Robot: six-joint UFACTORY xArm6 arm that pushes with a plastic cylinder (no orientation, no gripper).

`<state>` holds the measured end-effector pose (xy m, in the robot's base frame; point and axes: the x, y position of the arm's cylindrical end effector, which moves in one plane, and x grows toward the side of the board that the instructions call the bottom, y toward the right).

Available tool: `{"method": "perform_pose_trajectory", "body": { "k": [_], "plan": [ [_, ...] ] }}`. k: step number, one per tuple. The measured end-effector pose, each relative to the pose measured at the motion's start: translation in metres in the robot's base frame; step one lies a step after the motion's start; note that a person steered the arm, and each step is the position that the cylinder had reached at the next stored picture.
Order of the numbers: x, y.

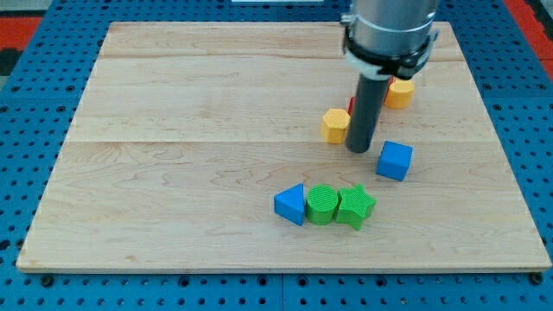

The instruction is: Move the blue cube bottom diagonally to the red star

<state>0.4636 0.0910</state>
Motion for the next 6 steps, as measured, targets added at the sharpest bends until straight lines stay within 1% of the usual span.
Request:
{"method": "perform_pose_trajectory", "body": {
  "k": [1, 2, 3, 4, 5, 6],
  "plan": [
    [0.037, 0.005],
    [0.041, 0.014],
    [0.027, 0.054],
    [0.032, 0.074],
    [0.021, 0.076],
    [-0.01, 0.076]
  ]
}}
